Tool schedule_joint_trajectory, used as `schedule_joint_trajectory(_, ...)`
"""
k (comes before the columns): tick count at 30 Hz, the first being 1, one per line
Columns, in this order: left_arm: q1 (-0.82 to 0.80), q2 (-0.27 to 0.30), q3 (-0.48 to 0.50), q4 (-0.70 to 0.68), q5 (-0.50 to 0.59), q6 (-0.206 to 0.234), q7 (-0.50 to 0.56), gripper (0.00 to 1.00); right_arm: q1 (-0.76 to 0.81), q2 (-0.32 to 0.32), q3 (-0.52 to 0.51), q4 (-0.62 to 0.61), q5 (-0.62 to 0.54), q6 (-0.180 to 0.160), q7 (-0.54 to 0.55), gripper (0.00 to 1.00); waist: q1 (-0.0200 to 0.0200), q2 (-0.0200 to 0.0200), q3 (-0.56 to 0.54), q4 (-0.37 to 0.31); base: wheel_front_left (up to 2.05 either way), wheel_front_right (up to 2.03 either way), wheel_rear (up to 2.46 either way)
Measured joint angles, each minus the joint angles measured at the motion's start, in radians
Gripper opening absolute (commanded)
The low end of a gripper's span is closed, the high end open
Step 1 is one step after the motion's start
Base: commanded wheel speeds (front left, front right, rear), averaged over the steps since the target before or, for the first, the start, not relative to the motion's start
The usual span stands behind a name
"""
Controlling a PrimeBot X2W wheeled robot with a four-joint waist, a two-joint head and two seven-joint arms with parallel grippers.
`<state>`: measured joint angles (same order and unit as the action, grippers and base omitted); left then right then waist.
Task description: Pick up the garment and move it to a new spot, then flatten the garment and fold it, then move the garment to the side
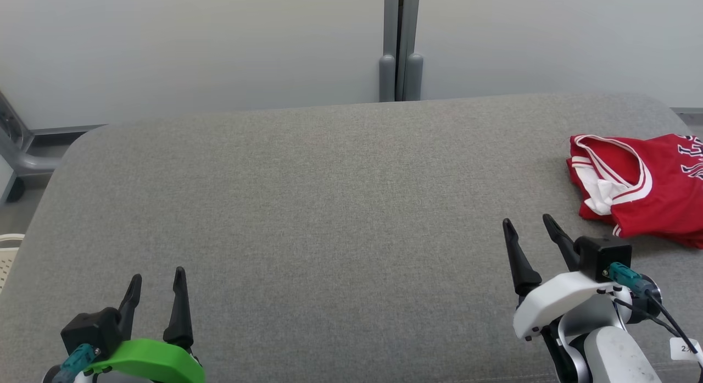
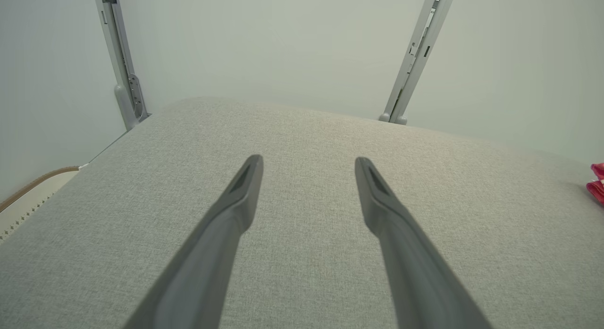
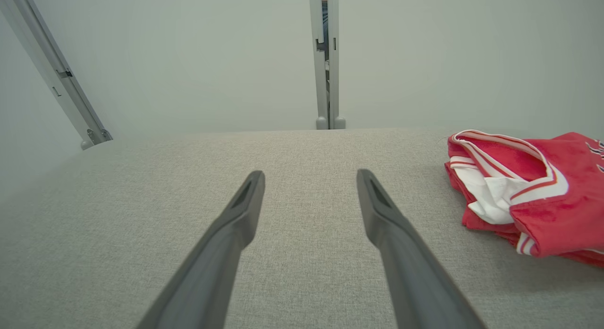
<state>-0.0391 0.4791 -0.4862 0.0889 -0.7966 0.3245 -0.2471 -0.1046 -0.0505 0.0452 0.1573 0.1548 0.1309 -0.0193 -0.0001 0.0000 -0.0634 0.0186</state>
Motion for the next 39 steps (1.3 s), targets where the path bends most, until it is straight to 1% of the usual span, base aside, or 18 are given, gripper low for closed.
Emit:
schedule_joint_trajectory(6,0.002,0.006,-0.001,0.004,-0.004,-0.007,0.009,1.0,0.001,0.0,0.013,0.002,0.01,0.0,0.0,1.0,0.0,0.0,-0.009,0.004,0.0,0.0,0.0)
schedule_joint_trajectory(19,0.008,0.016,-0.011,-0.002,-0.004,-0.008,0.011,1.0,0.008,0.0,0.012,0.004,0.017,0.0,-0.009,1.0,0.0,0.0,-0.015,0.003,0.0,0.0,0.0)
schedule_joint_trajectory(20,0.008,0.015,-0.012,0.001,-0.004,-0.008,0.012,0.0,0.009,0.0,0.012,0.007,0.018,0.0,-0.009,0.0,0.0,0.0,-0.015,0.002,0.0,0.0,0.0)
schedule_joint_trajectory(24,0.025,-0.015,-0.033,0.03,-0.005,-0.008,0.014,0.0,0.041,0.004,0.013,0.043,0.018,0.0,-0.007,0.0,0.0,0.0,-0.015,0.002,0.0,0.0,0.0)
schedule_joint_trajectory(26,0.033,-0.03,-0.031,0.038,-0.02,-0.011,0.021,0.0,0.051,0.006,0.007,0.056,0.039,0.0,0.001,0.0,0.0,0.0,-0.013,0.002,0.0,0.0,0.0)
schedule_joint_trajectory(30,0.033,-0.055,0.002,0.043,-0.076,-0.041,0.035,0.0,0.051,0.006,-0.015,0.058,0.135,0.0,0.018,0.0,0.0,0.0,-0.01,0.001,0.0,0.0,0.0)
schedule_joint_trajectory(39,0.029,-0.099,0.058,0.054,-0.166,-0.092,0.063,0.0,0.051,0.006,-0.046,0.056,0.298,0.0,0.04,0.0,0.0,0.0,-0.005,0.0,0.0,0.0,0.0)
